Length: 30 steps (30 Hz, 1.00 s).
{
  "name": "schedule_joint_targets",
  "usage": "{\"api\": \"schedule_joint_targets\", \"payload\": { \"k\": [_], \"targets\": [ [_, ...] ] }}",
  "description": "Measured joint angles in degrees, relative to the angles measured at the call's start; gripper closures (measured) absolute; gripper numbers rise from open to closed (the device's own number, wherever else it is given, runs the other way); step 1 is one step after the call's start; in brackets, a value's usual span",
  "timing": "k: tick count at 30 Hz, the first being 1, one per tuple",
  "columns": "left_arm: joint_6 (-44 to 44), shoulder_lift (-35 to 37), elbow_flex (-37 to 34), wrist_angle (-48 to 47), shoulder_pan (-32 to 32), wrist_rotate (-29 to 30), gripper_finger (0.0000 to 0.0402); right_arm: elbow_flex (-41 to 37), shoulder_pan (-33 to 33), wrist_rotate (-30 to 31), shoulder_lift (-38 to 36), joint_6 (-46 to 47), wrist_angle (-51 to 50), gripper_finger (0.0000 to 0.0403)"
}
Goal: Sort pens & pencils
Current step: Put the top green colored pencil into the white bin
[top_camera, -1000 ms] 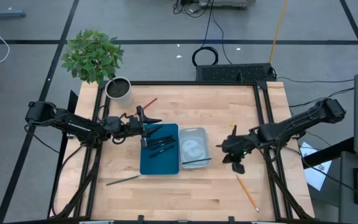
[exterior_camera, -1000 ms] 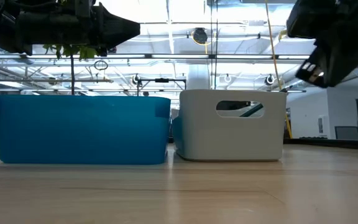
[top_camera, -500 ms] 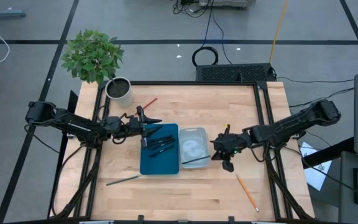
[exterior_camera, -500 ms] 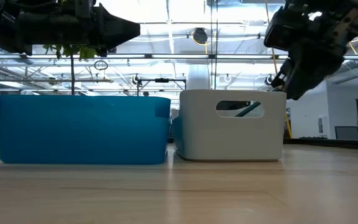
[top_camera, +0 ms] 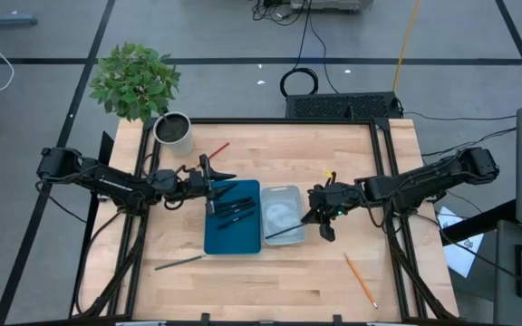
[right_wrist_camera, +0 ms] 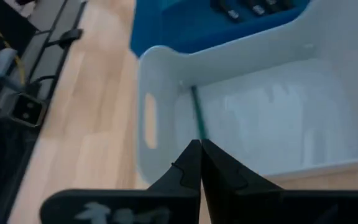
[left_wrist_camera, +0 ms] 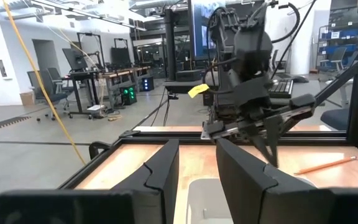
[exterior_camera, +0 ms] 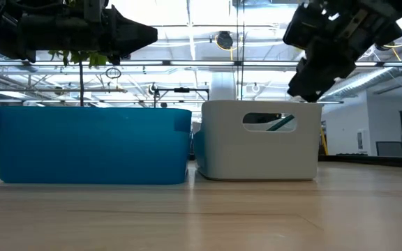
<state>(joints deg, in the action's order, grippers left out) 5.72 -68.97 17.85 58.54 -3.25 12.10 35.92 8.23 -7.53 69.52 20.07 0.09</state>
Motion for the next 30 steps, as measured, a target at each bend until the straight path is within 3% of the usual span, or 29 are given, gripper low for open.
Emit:
{"api": "schedule_joint_targets", "payload": {
  "k": [4,10,16,30],
  "targets": [
    [0.00,0.00,0.00,-0.02,0.00,0.00,0.0289,0.00,-1.67,-0.91,-0.30,-1.17,-0.05,0.0403],
    [0.01,0.00,0.00,-0.26,0.00,0.00,0.0289,0.05,-0.73,-14.32,-5.17,-4.10,-0.42,0.0403],
    [0.02,0.00,0.00,-0.46,0.11,0.24,0.0289,-0.03,0.08,-11.48,-5.45,-7.58,-11.64,0.0403],
    [0.04,0.00,0.00,-0.53,0.11,0.46,0.0289,-0.04,-4.40,-10.28,0.70,-13.77,-6.42,0.0403]
  ]
}}
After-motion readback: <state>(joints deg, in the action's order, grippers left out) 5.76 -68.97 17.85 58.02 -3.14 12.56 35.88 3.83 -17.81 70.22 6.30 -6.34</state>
